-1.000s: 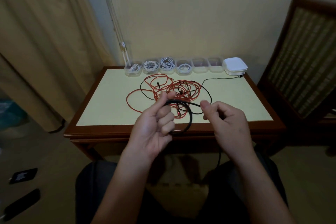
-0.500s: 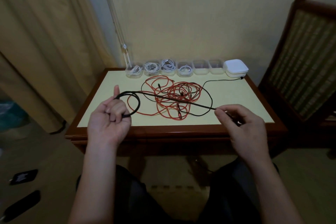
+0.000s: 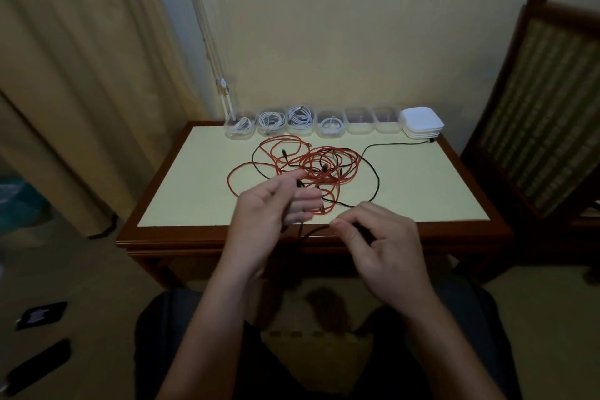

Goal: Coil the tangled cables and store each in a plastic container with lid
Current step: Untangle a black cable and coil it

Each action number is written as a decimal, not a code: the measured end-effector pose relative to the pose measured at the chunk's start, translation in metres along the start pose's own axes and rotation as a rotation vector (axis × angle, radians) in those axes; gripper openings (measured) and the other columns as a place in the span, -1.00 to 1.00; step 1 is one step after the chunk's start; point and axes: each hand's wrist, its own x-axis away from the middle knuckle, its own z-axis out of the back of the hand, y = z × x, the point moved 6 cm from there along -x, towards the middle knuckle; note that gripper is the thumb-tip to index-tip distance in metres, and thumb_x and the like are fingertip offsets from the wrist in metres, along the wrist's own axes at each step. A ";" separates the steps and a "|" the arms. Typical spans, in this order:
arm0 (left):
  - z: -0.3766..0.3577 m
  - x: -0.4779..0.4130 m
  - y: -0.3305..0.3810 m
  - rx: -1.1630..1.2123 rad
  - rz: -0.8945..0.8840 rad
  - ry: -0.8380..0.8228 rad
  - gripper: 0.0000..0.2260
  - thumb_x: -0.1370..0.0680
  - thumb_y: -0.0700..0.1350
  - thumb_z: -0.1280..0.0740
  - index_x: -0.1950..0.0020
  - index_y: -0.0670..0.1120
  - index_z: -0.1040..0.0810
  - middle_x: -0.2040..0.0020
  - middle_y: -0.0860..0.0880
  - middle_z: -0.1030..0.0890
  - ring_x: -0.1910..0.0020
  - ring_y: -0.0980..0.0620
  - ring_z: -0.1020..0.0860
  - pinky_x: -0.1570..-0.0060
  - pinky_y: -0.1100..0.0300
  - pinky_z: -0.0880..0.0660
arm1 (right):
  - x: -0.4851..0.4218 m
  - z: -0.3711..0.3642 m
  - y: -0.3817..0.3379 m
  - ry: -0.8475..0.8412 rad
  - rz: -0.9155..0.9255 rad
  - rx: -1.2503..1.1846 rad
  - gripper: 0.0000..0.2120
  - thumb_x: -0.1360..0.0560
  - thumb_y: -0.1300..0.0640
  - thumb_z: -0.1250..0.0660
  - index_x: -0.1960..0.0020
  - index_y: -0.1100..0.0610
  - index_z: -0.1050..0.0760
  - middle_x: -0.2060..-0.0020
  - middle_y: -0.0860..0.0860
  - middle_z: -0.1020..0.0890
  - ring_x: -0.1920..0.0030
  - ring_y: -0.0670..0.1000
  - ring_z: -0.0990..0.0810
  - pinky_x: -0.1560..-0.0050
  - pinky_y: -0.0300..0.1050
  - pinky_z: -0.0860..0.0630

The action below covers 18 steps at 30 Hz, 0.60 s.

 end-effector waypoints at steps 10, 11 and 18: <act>-0.042 0.015 -0.018 0.176 0.239 -0.345 -0.71 -0.68 -0.08 -0.17 -0.25 -0.12 -0.63 0.38 0.00 -0.38 0.55 0.16 -0.18 0.53 0.27 -0.05 | -0.002 0.017 0.007 0.240 -0.214 -0.083 -0.58 -0.65 -0.01 -0.28 0.32 0.18 -0.41 0.42 -0.01 -0.44 0.38 -0.03 -0.42 0.36 -0.14 -0.34; -0.044 0.016 -0.016 0.260 0.258 -0.354 -0.69 -0.67 -0.06 -0.19 -0.25 -0.14 -0.64 0.39 0.02 -0.31 0.54 0.17 -0.14 0.53 0.27 0.00 | -0.001 0.017 0.009 0.258 -0.261 -0.119 -0.57 -0.65 -0.03 -0.30 0.32 0.17 -0.39 0.43 0.01 -0.43 0.39 -0.04 -0.40 0.37 -0.16 -0.32; -0.057 0.018 -0.012 0.664 0.348 -0.393 -0.67 -0.61 -0.01 -0.23 -0.20 -0.16 -0.66 0.48 0.10 -0.16 0.57 0.20 -0.04 0.64 0.37 0.01 | -0.003 0.002 0.001 0.113 -0.440 -0.412 -0.61 -0.62 -0.12 -0.18 0.19 0.11 -0.57 0.41 -0.07 -0.53 0.37 -0.09 -0.45 0.33 -0.27 -0.36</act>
